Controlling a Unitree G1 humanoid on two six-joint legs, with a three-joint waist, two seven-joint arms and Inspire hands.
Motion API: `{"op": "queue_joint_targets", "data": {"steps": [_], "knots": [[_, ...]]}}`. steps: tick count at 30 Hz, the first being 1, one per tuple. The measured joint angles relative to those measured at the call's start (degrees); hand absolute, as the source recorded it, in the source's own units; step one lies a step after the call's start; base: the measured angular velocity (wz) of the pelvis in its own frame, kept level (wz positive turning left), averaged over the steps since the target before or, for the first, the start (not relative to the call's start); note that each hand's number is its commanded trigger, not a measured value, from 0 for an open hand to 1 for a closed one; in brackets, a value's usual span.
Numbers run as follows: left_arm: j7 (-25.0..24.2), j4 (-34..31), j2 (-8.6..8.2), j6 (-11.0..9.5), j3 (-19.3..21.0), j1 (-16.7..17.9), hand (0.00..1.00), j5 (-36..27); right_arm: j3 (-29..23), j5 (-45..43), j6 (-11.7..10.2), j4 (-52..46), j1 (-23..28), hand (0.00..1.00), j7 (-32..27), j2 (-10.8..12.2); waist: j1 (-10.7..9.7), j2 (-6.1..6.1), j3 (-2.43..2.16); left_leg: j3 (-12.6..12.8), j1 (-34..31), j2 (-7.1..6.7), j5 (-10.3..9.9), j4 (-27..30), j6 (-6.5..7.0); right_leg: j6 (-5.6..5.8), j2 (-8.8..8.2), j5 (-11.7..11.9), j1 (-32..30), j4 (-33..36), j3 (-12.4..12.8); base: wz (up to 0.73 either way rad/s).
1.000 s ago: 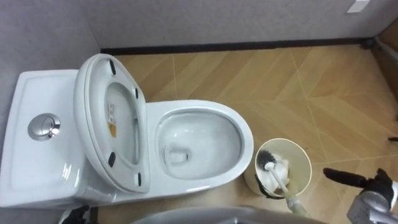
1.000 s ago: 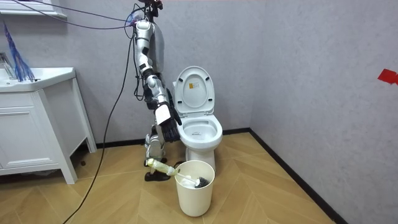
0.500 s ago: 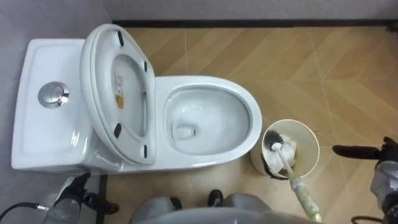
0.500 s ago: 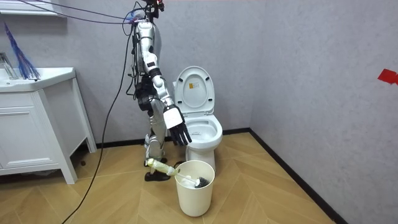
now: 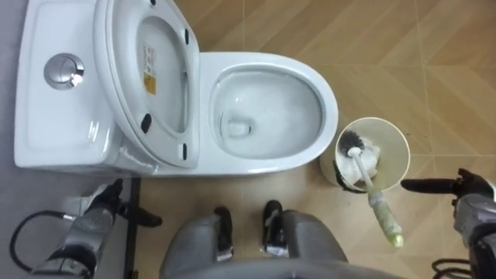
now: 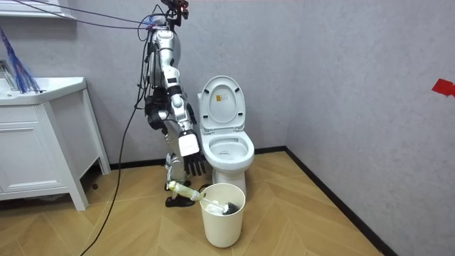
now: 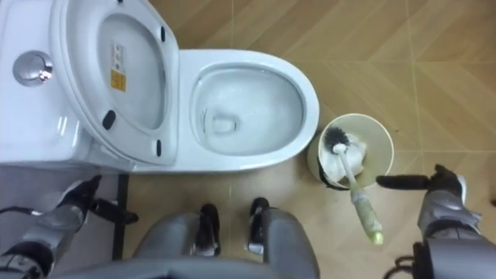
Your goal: Brush toilet
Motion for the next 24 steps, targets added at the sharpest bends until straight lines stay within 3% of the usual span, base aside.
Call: {"op": "queue_joint_targets", "data": {"steps": [15,24], "knots": [[0.6,0.0,-0.05,-0.8,-1.8,0.3,0.00,-0.3,4.1,2.3,1.3,1.4,0.3,0.00,4.0,0.4,1.3,-0.11,0.00,-0.2,-2.1,-0.33,0.0,0.3,0.01,-0.02,-0.52,-0.2,-2.0,0.3,-0.7,0.01],[1.2,0.0,-0.01,-0.8,-2.1,0.0,0.00,-1.3,5.8,2.1,1.6,1.3,-0.2,0.00,4.4,0.5,1.4,-0.86,0.42,-0.5,-4.1,-0.55,0.0,1.5,0.10,-0.06,-0.91,-0.7,-4.1,1.7,-1.0,0.02]]}}
